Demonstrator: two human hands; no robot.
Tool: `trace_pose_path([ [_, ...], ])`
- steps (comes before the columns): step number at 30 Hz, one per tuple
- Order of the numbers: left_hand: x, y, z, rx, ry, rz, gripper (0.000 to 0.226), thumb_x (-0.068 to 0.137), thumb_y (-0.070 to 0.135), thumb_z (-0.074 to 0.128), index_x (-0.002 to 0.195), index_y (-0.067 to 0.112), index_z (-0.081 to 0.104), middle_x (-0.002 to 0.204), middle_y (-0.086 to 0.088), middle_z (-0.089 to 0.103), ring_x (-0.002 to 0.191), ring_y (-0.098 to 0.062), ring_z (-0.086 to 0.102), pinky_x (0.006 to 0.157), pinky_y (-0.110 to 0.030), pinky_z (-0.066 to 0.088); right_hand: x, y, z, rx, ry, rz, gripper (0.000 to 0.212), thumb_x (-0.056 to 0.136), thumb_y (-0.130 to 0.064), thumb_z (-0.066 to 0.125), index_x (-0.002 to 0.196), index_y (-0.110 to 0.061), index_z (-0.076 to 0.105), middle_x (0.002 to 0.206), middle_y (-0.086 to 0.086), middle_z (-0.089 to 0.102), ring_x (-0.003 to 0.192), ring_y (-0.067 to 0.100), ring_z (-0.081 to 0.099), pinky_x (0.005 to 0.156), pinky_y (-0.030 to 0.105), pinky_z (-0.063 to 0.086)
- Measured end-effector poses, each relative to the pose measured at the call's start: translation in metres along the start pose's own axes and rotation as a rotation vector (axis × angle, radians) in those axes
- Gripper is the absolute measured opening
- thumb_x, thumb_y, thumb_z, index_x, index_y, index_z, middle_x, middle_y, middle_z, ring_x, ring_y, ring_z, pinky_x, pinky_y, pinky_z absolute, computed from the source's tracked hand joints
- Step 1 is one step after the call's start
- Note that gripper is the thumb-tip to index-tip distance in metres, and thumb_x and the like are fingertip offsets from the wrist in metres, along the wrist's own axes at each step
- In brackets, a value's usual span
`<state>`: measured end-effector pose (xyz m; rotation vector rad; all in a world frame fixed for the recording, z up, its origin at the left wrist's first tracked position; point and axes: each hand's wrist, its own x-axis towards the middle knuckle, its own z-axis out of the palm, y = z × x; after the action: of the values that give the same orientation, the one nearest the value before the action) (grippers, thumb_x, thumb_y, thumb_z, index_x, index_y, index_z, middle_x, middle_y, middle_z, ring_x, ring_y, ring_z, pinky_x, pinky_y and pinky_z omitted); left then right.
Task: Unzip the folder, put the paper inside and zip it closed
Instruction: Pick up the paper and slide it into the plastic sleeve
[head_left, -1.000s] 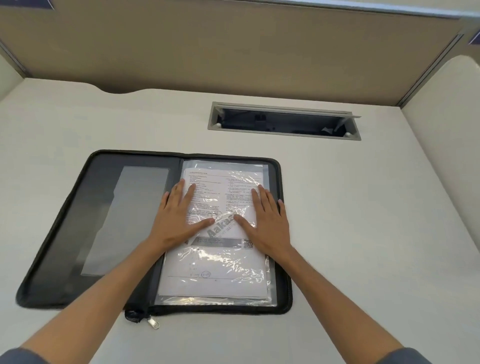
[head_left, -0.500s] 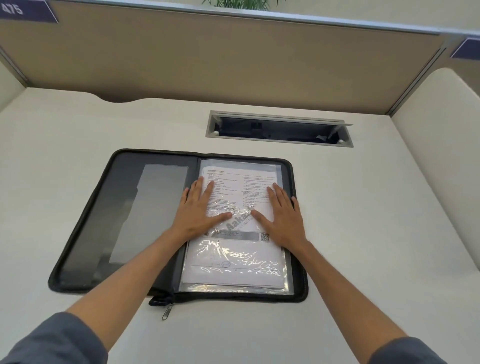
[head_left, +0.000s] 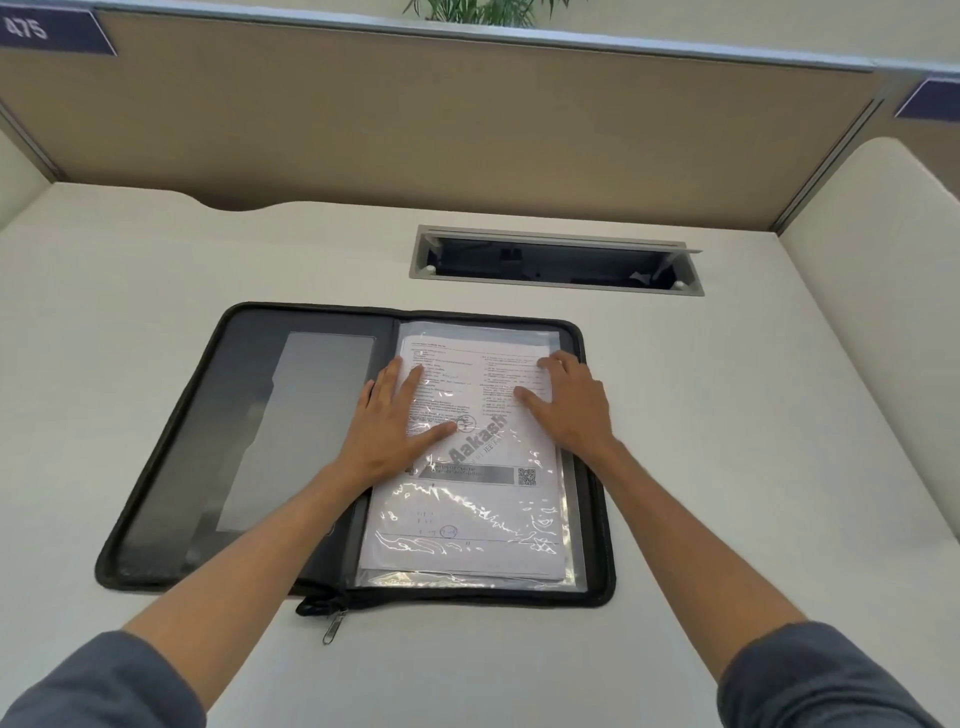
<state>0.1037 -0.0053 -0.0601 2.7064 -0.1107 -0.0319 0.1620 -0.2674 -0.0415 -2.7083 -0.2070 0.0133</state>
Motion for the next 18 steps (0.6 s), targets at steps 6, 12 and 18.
trace_pose_path([
  [6, 0.002, -0.024, -0.022, 0.007, 0.150, -0.145, 0.085, 0.087, 0.070, 0.040, 0.148, 0.012, 0.030, 0.158, -0.015, 0.024, 0.147, -0.028, 0.019, 0.118, -0.046, 0.015, -0.005, -0.008, -0.001, 0.022, 0.047, 0.007, 0.057, 0.090, -0.050, 0.055, 0.135, -0.015, 0.050, 0.143, 0.003, 0.046, 0.125, 0.023, 0.048, 0.102, 0.042, 0.042],
  [12, -0.018, -0.079, -0.066, 0.107, 0.289, -0.552, 0.081, 0.083, 0.049, 0.063, 0.140, -0.002, 0.035, 0.148, -0.028, 0.033, 0.136, -0.043, 0.034, 0.106, -0.056, 0.033, -0.049, -0.026, 0.002, 0.198, 0.149, -0.065, 0.039, 0.090, -0.042, 0.059, 0.122, -0.020, 0.059, 0.128, -0.004, 0.059, 0.114, 0.016, 0.057, 0.095, 0.036, 0.047],
  [18, -0.047, -0.118, -0.094, 0.202, 0.194, -0.887, 0.097, 0.078, 0.068, 0.054, 0.137, -0.007, 0.038, 0.140, -0.027, 0.038, 0.131, -0.042, 0.035, 0.103, -0.057, 0.030, -0.085, -0.055, -0.002, 0.320, 0.124, -0.080, 0.032, 0.090, -0.043, 0.059, 0.117, -0.027, 0.060, 0.121, -0.013, 0.061, 0.097, 0.003, 0.060, 0.086, 0.032, 0.052],
])
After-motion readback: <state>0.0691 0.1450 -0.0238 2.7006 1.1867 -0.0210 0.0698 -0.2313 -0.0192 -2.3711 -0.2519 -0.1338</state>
